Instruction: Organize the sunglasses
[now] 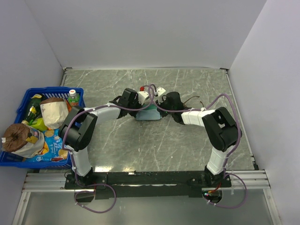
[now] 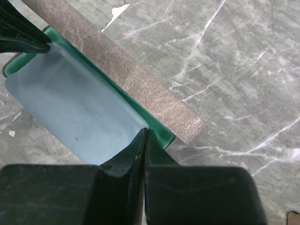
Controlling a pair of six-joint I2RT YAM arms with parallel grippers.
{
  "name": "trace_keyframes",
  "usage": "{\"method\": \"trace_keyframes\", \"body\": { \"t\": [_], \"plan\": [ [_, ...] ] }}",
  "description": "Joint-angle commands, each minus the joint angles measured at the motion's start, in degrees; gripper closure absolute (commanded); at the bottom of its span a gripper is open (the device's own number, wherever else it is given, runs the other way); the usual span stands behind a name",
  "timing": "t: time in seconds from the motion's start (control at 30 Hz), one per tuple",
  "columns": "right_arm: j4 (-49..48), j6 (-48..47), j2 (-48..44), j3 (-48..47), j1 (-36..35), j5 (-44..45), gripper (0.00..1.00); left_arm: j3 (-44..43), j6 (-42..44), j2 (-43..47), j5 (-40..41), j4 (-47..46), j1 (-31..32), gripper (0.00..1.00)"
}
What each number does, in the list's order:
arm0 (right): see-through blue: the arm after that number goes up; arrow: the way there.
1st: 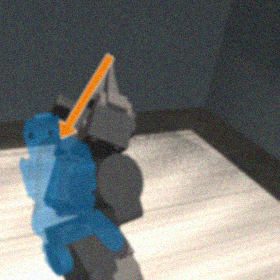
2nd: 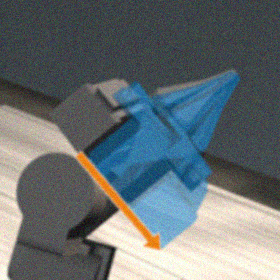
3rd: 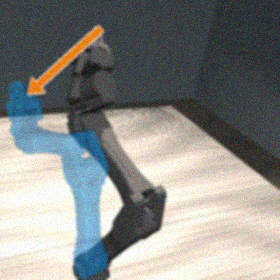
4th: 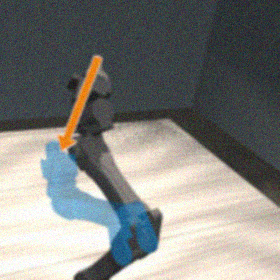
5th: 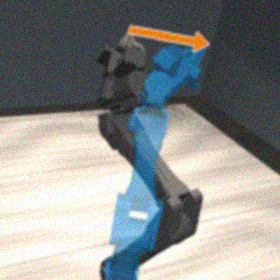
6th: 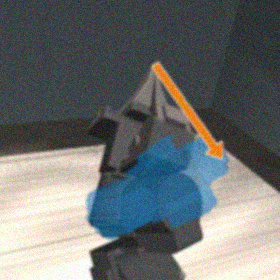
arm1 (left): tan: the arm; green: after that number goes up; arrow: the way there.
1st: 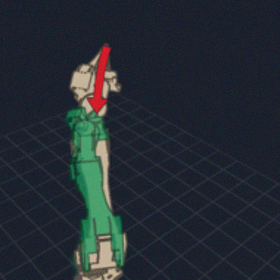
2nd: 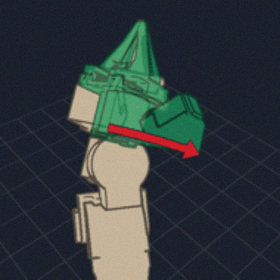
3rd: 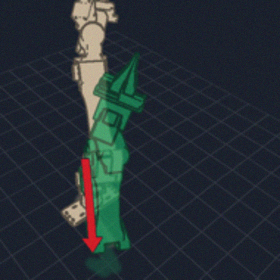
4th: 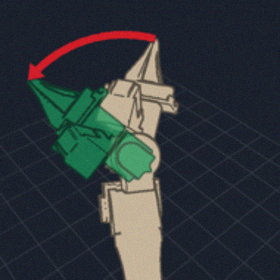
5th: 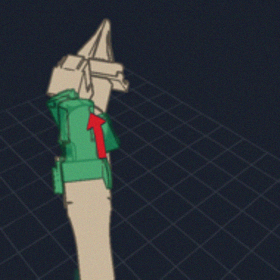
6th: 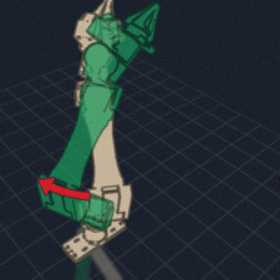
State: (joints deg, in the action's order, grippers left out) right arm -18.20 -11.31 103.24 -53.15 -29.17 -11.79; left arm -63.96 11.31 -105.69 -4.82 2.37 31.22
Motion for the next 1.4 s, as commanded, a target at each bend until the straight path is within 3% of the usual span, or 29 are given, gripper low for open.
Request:
{"method": "trace_keyframes", "body": {
  "t": [0.0, 1.37],
  "plan": [
    [-3.25, -0.82, -3.22, 0.06, -0.63, 0.19, 1.0, 0.24, 0.55, 2.51, 1.04, -1.93, 0.42, 0.99],
    [-5.53, -0.64, -2.96, 1.11, -2.03, 4.06, 1.0, 2.26, 1.26, 3.3, 4.64, -6.06, 1.91, 0.99]
  ]
}}
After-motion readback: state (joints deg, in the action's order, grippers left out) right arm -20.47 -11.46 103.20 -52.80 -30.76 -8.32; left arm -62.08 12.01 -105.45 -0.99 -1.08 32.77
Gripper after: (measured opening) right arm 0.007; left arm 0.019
